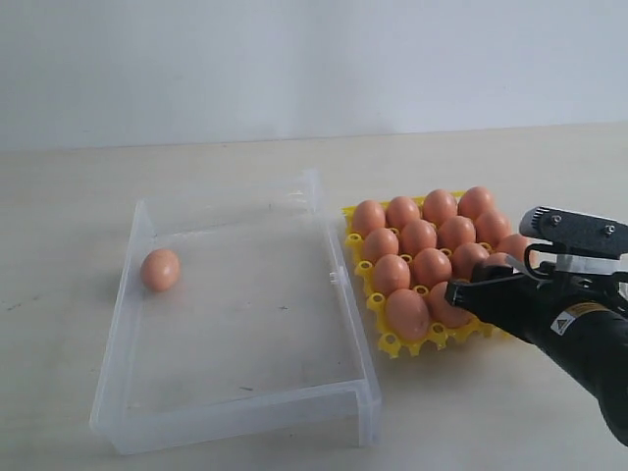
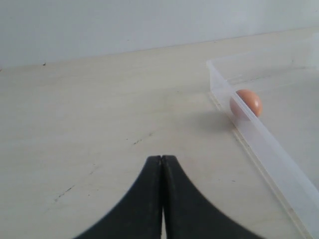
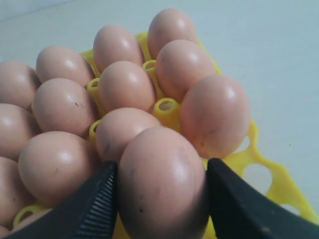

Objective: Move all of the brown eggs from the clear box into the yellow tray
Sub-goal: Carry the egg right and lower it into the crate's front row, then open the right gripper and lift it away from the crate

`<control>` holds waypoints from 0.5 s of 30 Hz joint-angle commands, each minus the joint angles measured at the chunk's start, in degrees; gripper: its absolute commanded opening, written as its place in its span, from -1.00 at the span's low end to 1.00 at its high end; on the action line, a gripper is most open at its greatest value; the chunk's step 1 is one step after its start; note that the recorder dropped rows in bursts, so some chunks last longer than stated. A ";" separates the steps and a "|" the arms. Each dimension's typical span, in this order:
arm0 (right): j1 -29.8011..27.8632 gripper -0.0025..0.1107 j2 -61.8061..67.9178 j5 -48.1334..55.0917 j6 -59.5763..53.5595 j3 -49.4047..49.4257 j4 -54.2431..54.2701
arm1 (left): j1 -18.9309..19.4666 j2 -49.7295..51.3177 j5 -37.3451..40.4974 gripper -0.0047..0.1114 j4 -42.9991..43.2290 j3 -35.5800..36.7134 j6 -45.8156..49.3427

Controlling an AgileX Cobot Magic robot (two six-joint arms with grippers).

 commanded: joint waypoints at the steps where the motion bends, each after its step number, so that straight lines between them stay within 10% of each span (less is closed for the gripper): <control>1: -0.39 -0.96 0.69 0.24 -0.70 -0.63 0.15 | -0.08 -0.32 -0.44 -0.92 -0.21 -0.30 -0.28; 7: -0.39 -0.86 0.58 0.72 -1.13 -0.63 0.05 | -0.08 -0.32 -0.44 -0.92 -0.21 -0.30 -0.28; 15: -0.39 0.04 -0.75 2.13 -1.85 -0.63 -0.06 | -0.08 -0.32 -0.44 -0.92 -0.21 -0.30 -0.28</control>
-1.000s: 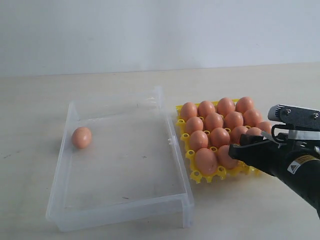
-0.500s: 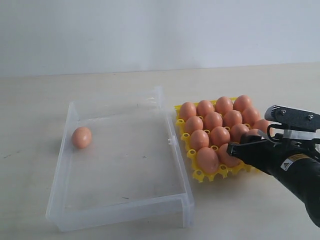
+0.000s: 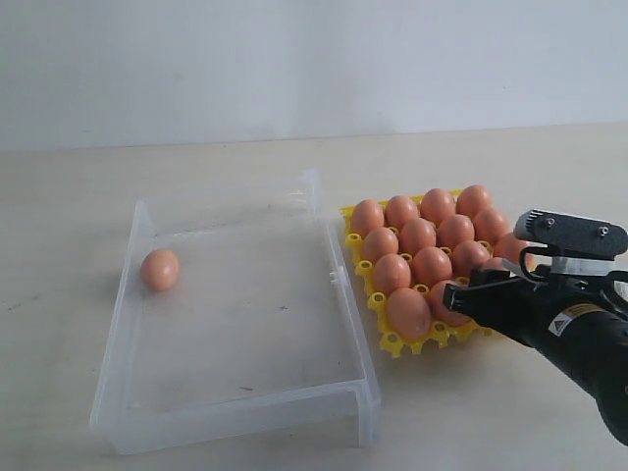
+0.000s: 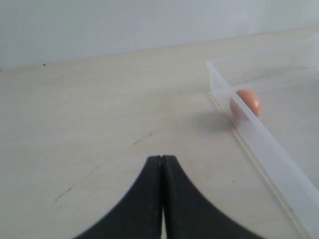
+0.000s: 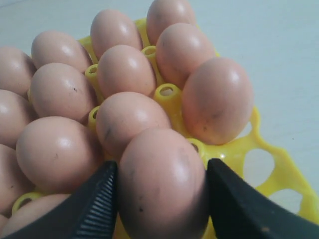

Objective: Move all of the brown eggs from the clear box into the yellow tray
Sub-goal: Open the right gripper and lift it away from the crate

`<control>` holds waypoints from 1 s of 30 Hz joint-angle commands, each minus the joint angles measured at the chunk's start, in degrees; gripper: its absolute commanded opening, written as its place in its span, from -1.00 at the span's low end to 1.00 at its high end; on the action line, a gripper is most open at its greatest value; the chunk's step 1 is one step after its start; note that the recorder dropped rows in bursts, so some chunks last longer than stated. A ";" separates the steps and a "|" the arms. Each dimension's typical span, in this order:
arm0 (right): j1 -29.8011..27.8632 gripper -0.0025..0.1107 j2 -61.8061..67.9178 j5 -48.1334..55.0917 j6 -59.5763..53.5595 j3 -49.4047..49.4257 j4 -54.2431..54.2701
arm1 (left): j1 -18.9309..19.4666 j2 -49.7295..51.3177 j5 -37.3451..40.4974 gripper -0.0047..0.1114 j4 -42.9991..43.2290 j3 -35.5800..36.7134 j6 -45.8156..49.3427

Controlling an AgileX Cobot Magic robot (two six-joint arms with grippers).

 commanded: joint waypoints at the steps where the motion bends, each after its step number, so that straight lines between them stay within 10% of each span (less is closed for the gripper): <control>1: -0.39 0.08 -1.71 0.98 -2.43 -0.14 -0.06 | -0.08 -0.32 -0.44 -0.92 -0.21 -0.30 -0.28; 10: -0.39 0.06 -13.40 6.94 -16.79 -0.14 3.37 | -0.08 -0.32 -0.44 -0.92 -0.21 -0.30 -0.28; 21: -0.24 -0.96 -30.39 38.00 -26.37 -10.50 -2.48 | -0.08 -0.32 -0.44 -0.92 -0.21 -0.30 -0.28; 30: -0.24 -0.96 -30.20 38.24 -25.16 -14.76 -3.41 | -0.08 -0.32 -0.44 -0.92 -0.21 -0.30 -0.28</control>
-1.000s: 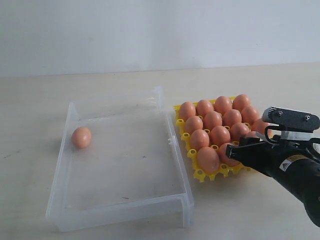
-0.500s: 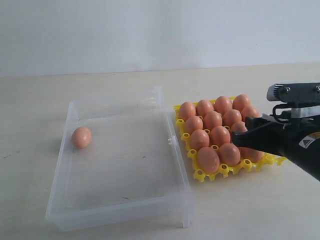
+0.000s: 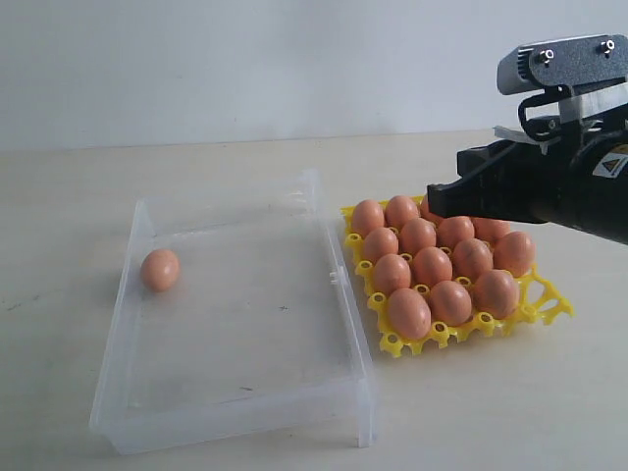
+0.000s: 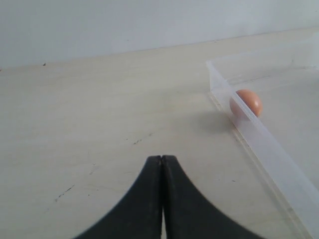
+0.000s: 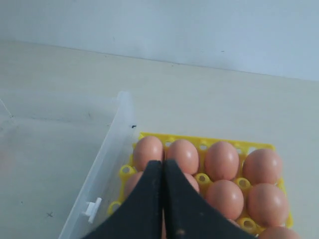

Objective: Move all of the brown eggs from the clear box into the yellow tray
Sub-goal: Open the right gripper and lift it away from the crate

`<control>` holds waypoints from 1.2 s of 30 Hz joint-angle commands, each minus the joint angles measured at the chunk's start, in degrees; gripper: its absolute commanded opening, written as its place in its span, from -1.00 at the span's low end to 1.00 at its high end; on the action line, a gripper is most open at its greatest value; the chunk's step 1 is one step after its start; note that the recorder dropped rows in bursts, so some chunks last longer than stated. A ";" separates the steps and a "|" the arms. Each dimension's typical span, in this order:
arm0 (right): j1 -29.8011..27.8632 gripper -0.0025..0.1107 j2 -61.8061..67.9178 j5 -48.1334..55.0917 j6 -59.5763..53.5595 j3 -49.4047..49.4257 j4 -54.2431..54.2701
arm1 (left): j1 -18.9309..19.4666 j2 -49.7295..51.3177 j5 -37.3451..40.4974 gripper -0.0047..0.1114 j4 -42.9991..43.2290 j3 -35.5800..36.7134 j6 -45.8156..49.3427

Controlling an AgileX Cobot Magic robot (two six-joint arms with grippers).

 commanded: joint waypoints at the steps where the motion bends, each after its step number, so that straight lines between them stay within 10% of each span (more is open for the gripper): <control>1: -0.24 -0.96 -0.26 0.58 0.18 -0.72 -0.70 | -0.08 -0.32 -0.44 -0.92 -0.21 -0.30 -0.28; 29: -0.24 -0.96 -0.06 1.71 0.18 -0.84 -1.00 | -0.08 -0.32 -0.44 -0.92 -0.21 -0.30 -0.28; 36: 0.91 -0.96 4.56 22.32 4.63 -14.44 -7.52 | -0.08 -0.32 -0.44 -0.92 -0.21 -0.30 -0.28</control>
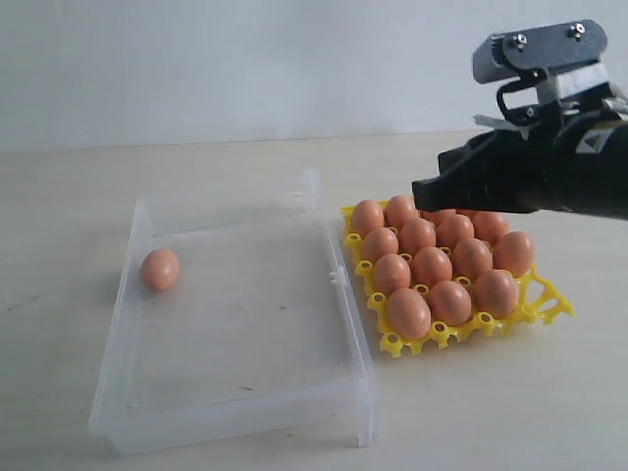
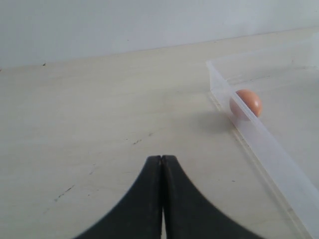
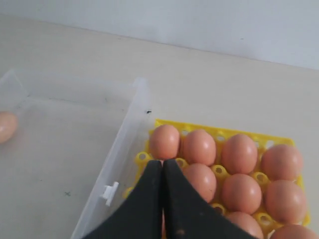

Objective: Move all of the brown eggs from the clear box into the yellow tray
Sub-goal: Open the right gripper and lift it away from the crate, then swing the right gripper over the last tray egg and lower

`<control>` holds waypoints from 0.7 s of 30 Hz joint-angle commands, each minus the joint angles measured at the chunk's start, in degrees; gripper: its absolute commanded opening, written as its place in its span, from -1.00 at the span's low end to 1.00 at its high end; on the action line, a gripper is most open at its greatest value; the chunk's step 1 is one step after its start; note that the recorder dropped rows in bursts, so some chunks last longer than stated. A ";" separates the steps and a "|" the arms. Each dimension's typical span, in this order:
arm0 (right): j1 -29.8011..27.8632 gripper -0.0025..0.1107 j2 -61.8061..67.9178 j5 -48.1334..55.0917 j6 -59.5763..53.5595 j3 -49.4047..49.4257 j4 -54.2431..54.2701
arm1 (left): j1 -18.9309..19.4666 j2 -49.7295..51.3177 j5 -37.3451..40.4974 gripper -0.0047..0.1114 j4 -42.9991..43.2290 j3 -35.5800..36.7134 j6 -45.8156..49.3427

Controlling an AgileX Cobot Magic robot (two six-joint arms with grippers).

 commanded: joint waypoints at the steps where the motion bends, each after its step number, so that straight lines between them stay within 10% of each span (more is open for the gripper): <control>1: 1.79 -0.96 5.10 13.65 4.62 -11.58 -5.24 | -0.08 -0.32 -0.44 -0.92 -0.21 -0.30 -0.28; 15: 12.82 -0.96 33.59 25.65 19.45 -43.97 -7.30 | -0.08 -0.32 -0.44 -0.92 -0.21 -0.30 -0.28; 21: 13.91 -0.59 47.83 37.71 27.94 -62.34 -4.44 | -0.08 -0.32 -0.44 -0.92 -0.21 -0.30 -0.28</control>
